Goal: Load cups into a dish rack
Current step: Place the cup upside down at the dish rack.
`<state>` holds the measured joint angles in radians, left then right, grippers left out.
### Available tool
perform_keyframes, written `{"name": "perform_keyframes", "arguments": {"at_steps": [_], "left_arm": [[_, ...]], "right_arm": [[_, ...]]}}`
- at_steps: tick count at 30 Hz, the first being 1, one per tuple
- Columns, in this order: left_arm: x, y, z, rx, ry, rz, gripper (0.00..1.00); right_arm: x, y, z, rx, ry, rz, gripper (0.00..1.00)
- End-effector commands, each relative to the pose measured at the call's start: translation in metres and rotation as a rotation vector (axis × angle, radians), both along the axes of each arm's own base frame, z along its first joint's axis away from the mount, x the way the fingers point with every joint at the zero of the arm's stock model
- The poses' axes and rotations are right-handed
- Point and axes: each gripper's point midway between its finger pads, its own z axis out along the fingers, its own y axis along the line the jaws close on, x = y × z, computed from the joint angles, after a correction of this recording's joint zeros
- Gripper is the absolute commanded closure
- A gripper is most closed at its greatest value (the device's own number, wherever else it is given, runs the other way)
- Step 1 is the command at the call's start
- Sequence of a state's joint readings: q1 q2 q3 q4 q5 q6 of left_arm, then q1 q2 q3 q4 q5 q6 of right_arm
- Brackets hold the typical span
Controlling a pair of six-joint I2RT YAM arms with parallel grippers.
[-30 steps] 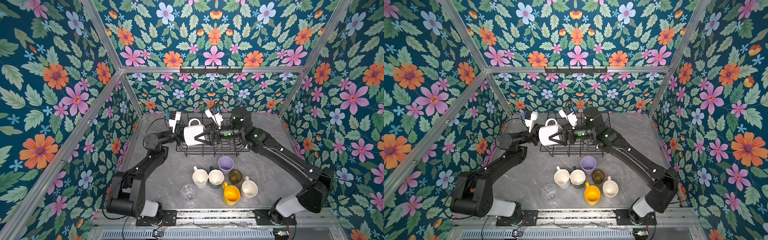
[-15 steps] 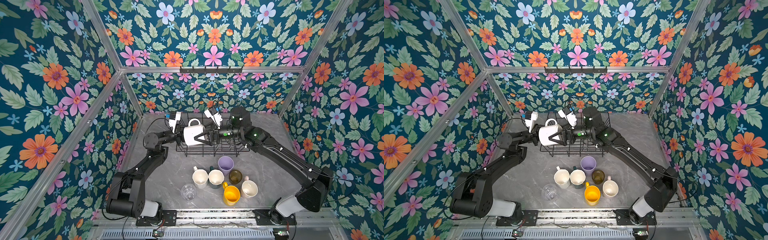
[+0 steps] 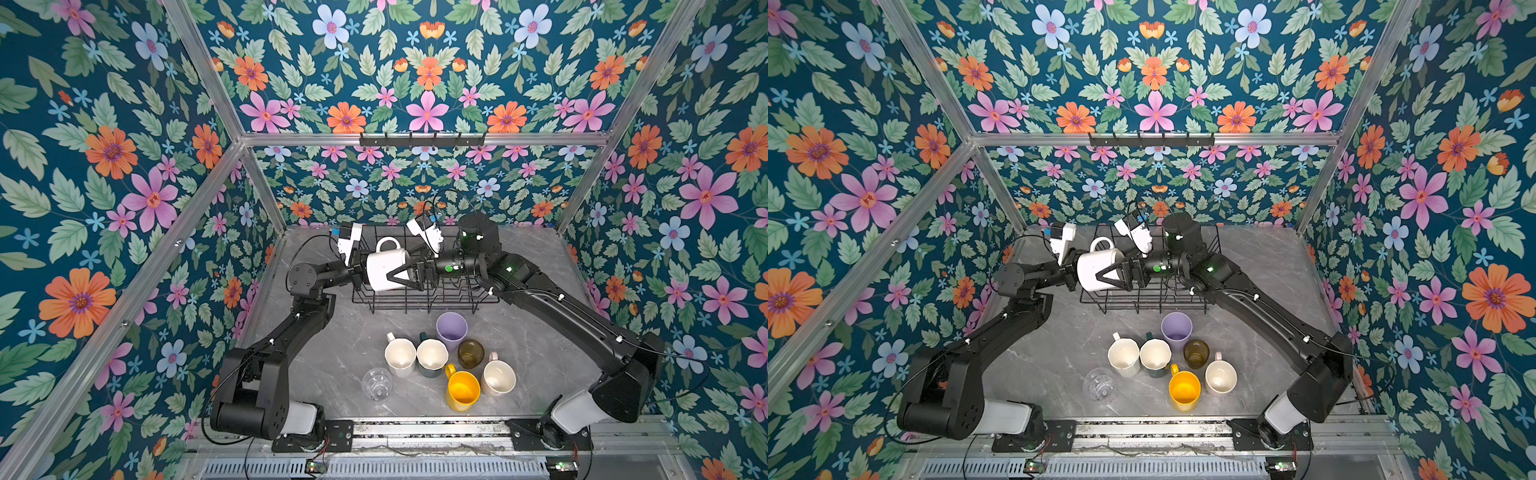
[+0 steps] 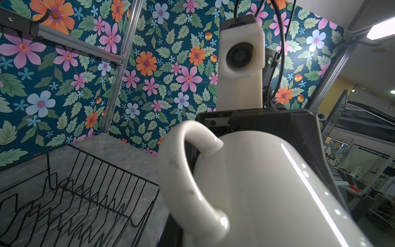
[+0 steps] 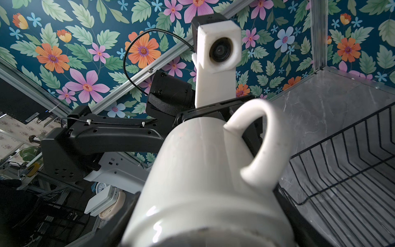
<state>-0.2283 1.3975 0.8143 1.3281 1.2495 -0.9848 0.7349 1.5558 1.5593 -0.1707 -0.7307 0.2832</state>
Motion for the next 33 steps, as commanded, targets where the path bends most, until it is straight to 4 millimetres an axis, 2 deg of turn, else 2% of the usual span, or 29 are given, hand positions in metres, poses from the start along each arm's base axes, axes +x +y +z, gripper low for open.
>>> {"name": "perform_keyframes", "arguments": {"at_steps": [1,6,10,13,16,17,24,33], "left_arm": [[-0.01,-0.001,0.014,-0.016,-0.088,-0.002,1.0],[-0.008,-0.001,0.013,-0.005,-0.09,0.014,1.0],[-0.007,-0.001,0.012,0.005,-0.093,0.026,1.0],[-0.006,-0.001,0.011,0.011,-0.092,0.037,1.0],[-0.005,-0.001,0.011,0.016,-0.094,0.049,1.0],[-0.004,-0.001,0.011,0.017,-0.094,0.052,1.0],[-0.004,0.0,0.013,0.018,-0.096,0.06,0.98],[0.0,0.001,0.012,0.017,-0.087,0.076,0.84]], "right_arm": [[0.007,0.006,-0.015,-0.042,-0.005,-0.035,0.34],[0.007,0.004,-0.013,-0.039,-0.008,-0.044,0.51],[0.011,0.002,-0.013,-0.042,-0.013,-0.073,0.6],[0.012,0.0,-0.011,-0.039,-0.02,-0.09,0.71],[0.012,-0.001,-0.007,-0.026,-0.027,-0.099,0.95],[0.013,-0.002,-0.006,-0.023,-0.029,-0.106,1.0],[0.011,-0.002,-0.001,-0.006,-0.029,-0.106,1.0],[0.005,-0.004,0.013,0.042,-0.044,-0.092,1.0]]}}
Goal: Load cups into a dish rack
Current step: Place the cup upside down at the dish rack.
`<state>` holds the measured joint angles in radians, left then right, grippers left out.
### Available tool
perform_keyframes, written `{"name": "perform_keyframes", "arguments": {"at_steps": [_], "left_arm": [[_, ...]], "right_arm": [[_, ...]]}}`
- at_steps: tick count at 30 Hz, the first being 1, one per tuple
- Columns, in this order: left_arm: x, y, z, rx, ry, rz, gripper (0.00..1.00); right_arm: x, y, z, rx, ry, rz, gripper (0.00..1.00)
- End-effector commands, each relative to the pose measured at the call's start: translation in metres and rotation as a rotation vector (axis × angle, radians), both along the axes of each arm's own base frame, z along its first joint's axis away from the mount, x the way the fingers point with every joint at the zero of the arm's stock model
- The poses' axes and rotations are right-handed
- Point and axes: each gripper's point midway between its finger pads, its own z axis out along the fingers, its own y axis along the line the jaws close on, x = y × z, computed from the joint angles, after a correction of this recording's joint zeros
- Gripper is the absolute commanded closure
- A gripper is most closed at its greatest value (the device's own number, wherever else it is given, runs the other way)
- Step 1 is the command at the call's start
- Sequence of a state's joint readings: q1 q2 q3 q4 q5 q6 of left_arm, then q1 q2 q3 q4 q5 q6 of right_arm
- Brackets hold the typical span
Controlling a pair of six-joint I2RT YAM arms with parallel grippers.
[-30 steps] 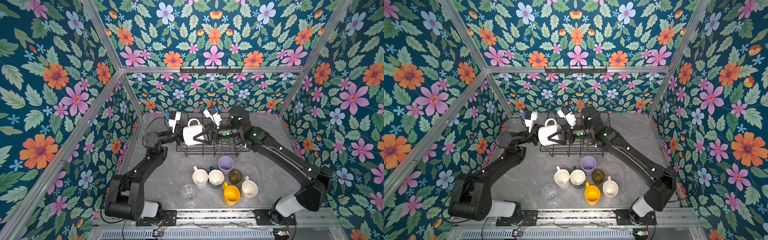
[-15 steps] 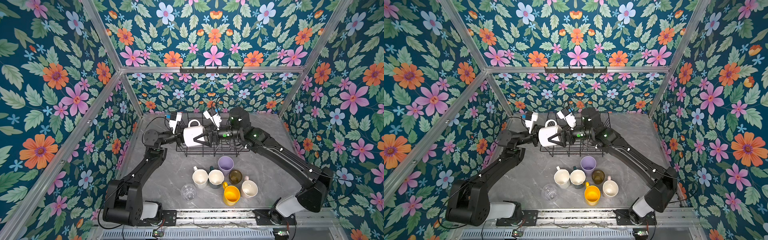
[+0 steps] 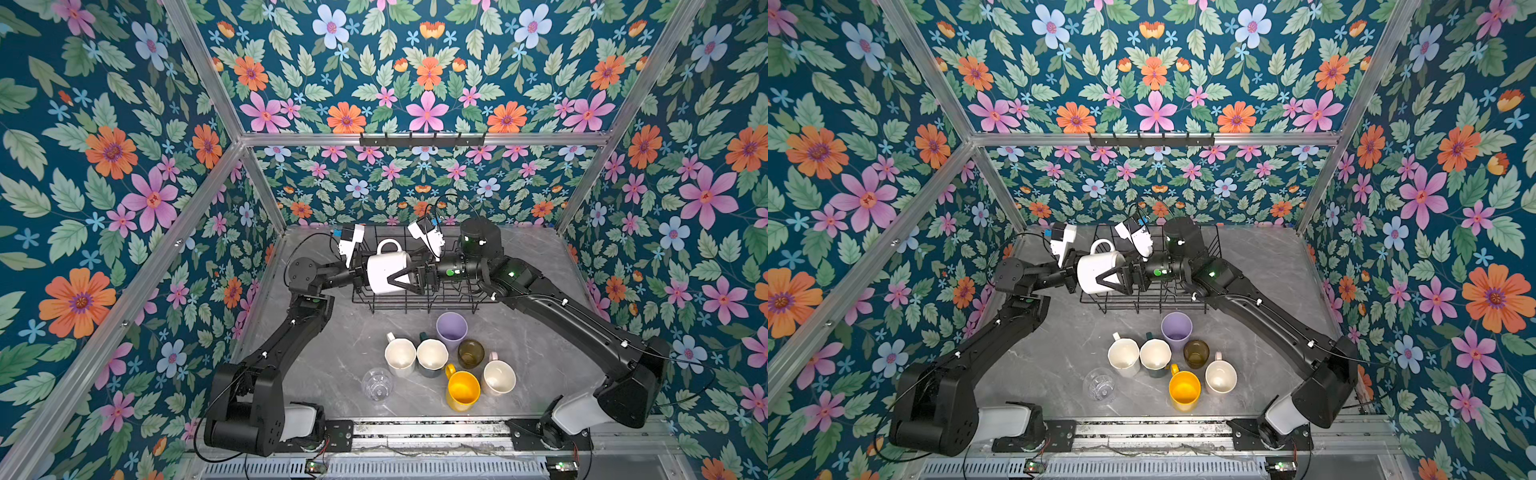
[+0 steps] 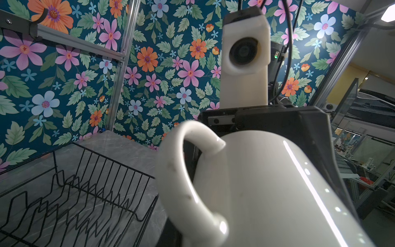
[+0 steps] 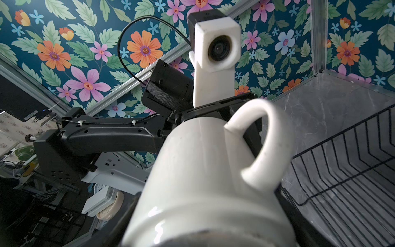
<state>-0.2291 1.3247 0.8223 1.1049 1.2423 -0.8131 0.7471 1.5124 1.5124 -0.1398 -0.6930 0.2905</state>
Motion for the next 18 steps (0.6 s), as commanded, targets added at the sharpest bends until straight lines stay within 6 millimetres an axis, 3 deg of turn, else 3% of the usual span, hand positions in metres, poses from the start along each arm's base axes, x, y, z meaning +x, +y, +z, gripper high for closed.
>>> {"name": "perform_keyframes", "arguments": {"at_steps": [1,14,18], "left_arm": [[0.002,0.001,0.013,-0.029,-0.062,0.035,0.83],[0.003,0.003,0.012,-0.012,-0.068,0.058,0.54],[0.004,0.003,0.01,0.0,-0.078,0.074,0.37]], "right_arm": [[0.011,0.0,0.011,0.034,-0.025,-0.066,1.0],[0.005,-0.004,0.021,0.057,-0.039,-0.062,1.0],[0.003,-0.006,0.025,0.066,-0.047,-0.064,1.0]]}}
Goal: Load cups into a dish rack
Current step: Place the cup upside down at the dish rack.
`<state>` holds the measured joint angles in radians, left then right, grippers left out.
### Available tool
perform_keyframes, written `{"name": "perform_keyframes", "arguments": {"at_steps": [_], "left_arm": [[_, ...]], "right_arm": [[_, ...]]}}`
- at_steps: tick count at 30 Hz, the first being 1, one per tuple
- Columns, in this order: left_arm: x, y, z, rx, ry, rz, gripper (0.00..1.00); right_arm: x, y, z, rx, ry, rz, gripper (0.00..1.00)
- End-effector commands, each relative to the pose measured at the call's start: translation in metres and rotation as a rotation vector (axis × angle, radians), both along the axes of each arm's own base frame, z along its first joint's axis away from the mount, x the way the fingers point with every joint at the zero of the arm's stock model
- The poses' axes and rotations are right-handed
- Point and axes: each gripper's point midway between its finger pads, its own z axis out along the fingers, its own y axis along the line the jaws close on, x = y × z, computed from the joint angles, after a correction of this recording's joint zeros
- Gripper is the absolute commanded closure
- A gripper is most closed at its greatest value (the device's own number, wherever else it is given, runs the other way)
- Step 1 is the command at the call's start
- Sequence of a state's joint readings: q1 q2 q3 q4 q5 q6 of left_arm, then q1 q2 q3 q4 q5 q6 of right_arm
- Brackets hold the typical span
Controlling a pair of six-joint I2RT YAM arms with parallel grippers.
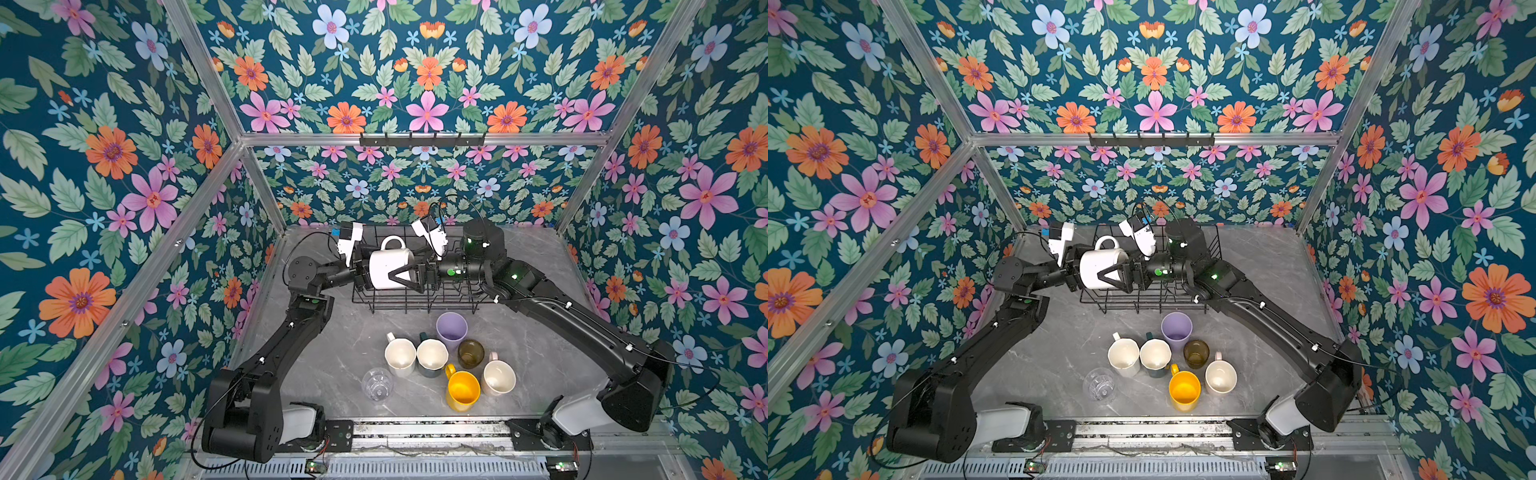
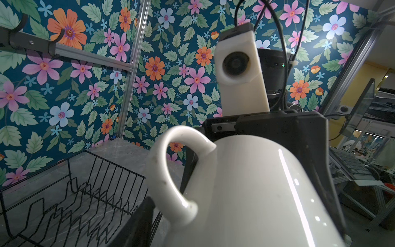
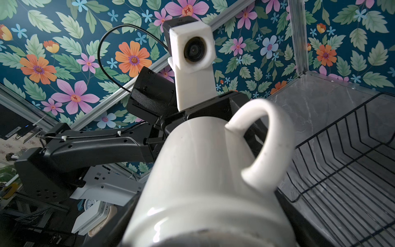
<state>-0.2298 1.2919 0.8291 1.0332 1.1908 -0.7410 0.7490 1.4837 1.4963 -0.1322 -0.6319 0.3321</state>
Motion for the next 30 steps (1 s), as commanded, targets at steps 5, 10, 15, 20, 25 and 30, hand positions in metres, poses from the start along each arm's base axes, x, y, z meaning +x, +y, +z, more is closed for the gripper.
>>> {"name": "perform_keyframes", "arguments": {"at_steps": [5,10,15,20,25,30], "left_arm": [[0.002,0.001,0.0,0.017,-0.045,0.031,0.21],[0.006,0.002,-0.003,0.032,-0.046,0.059,0.12],[0.012,0.005,-0.008,0.053,-0.046,0.103,0.04],[0.018,0.007,-0.013,0.082,-0.047,0.148,0.01],[0.029,0.011,-0.019,0.114,-0.038,0.215,0.0],[0.053,0.027,-0.029,0.183,-0.015,0.402,0.0]], "right_arm": [[-0.002,-0.003,0.024,0.06,-0.072,-0.005,1.0],[-0.003,-0.008,0.024,0.048,-0.067,-0.026,1.0],[-0.003,-0.021,0.022,0.011,-0.071,-0.088,1.0],[0.001,-0.04,0.021,-0.003,-0.054,-0.151,1.0],[0.012,-0.06,0.017,-0.009,-0.01,-0.224,1.0],[0.026,-0.085,0.008,-0.07,0.018,-0.332,1.0]]}}
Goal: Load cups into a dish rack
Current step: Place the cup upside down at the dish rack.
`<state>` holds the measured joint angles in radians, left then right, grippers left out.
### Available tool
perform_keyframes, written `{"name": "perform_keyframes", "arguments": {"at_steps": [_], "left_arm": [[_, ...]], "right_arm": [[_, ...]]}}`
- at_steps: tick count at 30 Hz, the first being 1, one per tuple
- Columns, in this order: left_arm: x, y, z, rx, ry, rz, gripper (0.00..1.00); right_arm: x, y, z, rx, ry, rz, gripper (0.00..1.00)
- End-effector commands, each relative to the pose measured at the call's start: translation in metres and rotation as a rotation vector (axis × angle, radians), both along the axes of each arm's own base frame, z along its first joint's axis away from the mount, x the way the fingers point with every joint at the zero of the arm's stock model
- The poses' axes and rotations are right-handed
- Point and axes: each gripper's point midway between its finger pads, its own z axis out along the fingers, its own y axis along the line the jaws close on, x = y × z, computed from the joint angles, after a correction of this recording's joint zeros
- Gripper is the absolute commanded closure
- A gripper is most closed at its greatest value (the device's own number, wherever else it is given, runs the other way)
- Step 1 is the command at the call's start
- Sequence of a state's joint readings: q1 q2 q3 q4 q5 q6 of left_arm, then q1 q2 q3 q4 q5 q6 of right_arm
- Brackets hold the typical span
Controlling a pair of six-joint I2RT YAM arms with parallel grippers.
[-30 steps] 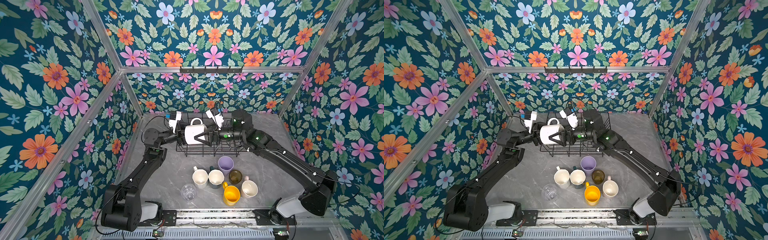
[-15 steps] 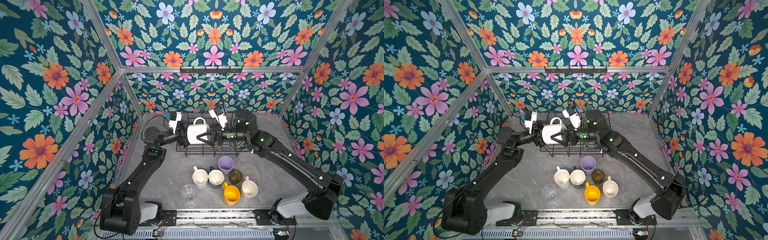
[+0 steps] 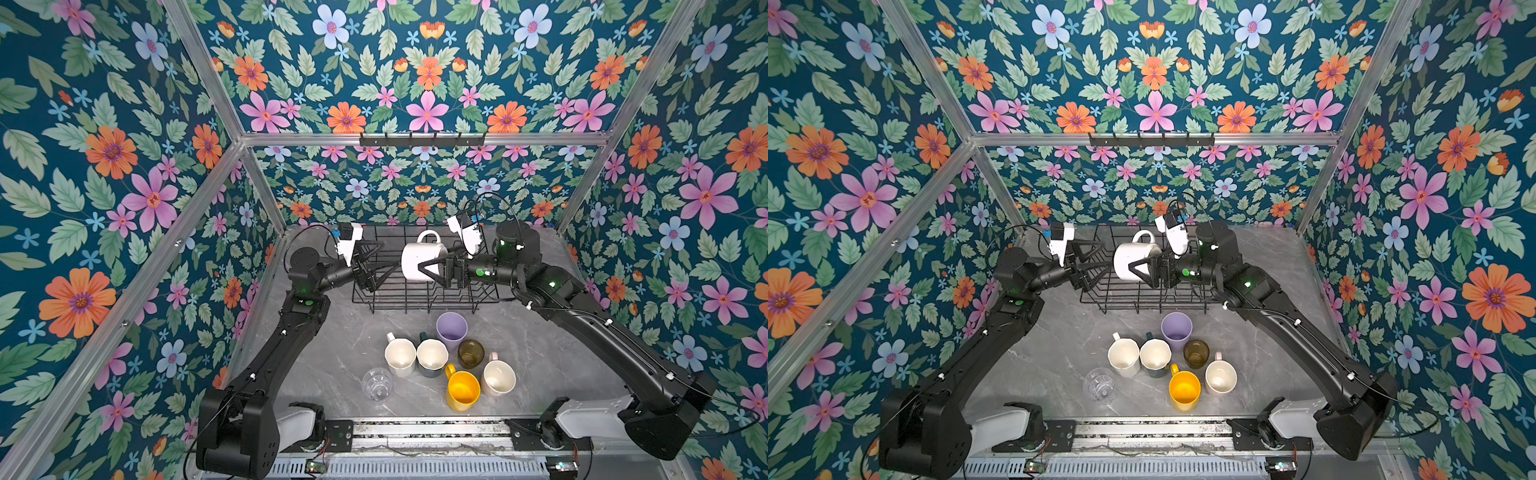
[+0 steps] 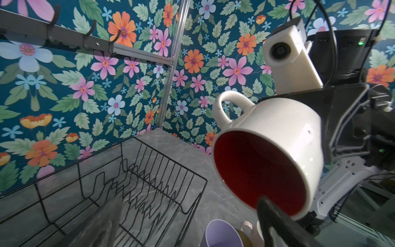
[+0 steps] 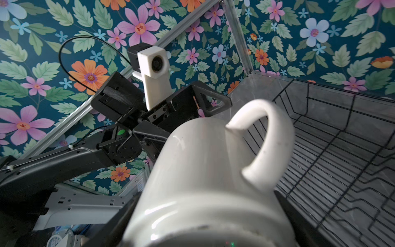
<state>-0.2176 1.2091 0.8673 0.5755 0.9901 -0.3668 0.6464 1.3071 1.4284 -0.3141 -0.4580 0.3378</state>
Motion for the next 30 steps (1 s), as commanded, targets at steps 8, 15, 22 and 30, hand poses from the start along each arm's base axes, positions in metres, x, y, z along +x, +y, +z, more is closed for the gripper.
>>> {"name": "perform_keyframes", "arguments": {"at_steps": [8,15,22,30], "left_arm": [[0.071,0.083,-0.02,0.217,0.091,0.662,0.0],[0.067,0.127,-0.01,0.214,0.04,0.906,0.0],[0.062,0.166,-0.013,0.29,0.033,1.116,0.0],[0.045,0.178,-0.009,0.261,0.006,1.173,0.0]], "right_arm": [[0.048,-0.069,-0.02,-0.176,0.068,-0.304,1.0],[0.084,-0.101,-0.044,-0.291,0.145,-0.46,1.0],[0.123,-0.113,-0.065,-0.425,0.198,-0.575,1.0],[0.167,-0.119,-0.107,-0.509,0.325,-0.647,1.0]]}}
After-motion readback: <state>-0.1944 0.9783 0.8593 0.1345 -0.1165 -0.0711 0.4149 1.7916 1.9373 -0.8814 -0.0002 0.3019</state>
